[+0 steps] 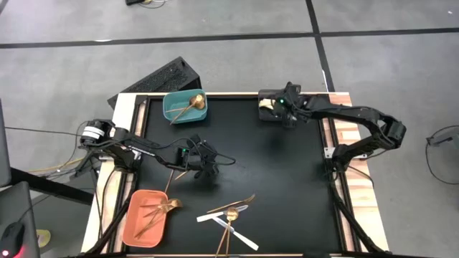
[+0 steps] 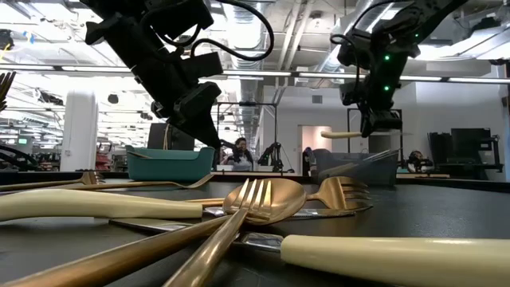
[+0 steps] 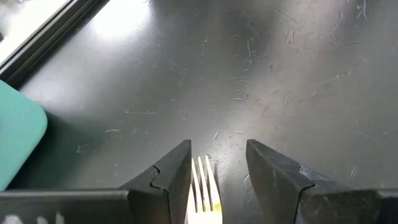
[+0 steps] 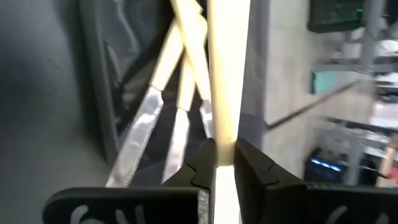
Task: Sort silverware by color (type)
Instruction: Put the yellow knife into the black bin, then put the gold fork into the orange bin
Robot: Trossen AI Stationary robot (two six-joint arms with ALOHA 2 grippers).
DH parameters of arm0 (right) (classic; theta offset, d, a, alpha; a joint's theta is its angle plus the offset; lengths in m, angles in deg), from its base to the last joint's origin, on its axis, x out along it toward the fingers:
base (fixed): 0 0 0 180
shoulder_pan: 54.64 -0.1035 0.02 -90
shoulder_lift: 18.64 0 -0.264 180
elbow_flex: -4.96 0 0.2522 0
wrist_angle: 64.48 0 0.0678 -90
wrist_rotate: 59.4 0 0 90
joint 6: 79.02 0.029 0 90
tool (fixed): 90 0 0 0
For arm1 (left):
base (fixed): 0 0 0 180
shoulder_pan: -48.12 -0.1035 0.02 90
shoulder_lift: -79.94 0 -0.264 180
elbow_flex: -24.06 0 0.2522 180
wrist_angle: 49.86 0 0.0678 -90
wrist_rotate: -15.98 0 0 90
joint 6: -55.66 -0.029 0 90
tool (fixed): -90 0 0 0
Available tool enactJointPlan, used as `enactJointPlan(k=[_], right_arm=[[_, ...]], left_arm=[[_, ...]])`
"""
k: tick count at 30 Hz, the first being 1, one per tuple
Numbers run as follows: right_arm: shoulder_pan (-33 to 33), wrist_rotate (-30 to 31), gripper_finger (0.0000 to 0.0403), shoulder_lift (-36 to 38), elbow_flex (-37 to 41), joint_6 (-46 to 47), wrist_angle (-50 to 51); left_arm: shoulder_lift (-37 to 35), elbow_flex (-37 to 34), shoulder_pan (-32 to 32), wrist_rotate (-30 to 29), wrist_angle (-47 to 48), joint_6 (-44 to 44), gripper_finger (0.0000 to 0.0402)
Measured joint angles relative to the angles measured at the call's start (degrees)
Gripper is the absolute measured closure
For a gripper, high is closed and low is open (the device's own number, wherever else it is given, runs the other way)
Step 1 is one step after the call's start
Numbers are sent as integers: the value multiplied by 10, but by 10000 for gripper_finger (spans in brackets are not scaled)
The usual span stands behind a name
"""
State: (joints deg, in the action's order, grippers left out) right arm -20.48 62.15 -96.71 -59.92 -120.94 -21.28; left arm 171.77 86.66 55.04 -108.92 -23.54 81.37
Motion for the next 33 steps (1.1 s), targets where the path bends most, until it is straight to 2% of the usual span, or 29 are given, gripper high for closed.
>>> enactJointPlan(k=[5,19,27,29,33], right_arm=[[17,-47,324,0,0,30,-1],[0,-47,218,0,0,151,-4],[-42,-48,210,0,0,238,-4],[-55,-72,213,0,0,265,-4],[-84,-161,218,1,0,319,-6]], left_arm=[[0,0,0,0,0,0,259],[0,0,0,0,0,-2,259],[0,0,0,0,0,-1,259],[0,0,0,0,0,0,259],[0,0,0,0,0,0,259]])
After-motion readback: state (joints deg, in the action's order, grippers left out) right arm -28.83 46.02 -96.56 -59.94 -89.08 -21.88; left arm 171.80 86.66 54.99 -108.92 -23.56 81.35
